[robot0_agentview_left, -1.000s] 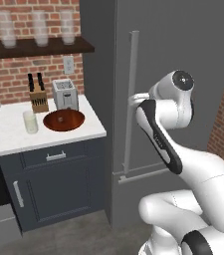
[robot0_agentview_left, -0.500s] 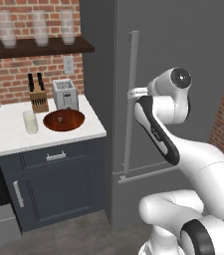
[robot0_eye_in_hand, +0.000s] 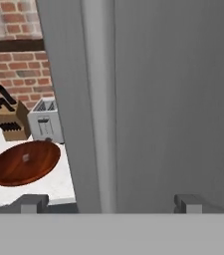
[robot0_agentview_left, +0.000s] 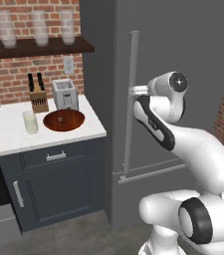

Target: Grab a lemon wedge from the fridge and one ice cube from the ice bowl, and put them in the glass of lemonade.

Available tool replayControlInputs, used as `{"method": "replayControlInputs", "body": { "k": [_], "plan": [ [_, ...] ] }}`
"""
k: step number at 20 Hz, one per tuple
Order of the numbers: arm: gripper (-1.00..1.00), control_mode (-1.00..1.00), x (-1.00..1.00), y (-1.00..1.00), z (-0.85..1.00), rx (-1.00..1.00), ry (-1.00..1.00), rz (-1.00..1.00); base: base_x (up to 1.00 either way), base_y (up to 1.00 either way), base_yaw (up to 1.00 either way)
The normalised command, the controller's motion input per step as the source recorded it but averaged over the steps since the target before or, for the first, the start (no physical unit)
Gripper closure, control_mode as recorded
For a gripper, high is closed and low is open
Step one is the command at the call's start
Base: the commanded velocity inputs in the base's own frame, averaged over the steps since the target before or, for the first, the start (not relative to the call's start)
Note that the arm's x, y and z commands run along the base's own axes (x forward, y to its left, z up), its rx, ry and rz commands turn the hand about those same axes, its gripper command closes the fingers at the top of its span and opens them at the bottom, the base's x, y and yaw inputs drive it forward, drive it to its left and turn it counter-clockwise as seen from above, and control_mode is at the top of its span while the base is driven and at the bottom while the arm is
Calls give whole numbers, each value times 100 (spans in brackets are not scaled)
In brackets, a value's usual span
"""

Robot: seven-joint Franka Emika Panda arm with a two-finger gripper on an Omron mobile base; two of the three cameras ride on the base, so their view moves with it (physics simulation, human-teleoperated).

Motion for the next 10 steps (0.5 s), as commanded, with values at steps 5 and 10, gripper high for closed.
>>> {"method": "replayControlInputs", "body": {
  "k": [5, 10],
  "plan": [
    [-100, -100, 70, -1, -15, 0, 0, 0, 0, 0, 0],
    [-100, -100, 67, 2, -29, -1, 0, 0, 0, 0, 0]
  ]
}}
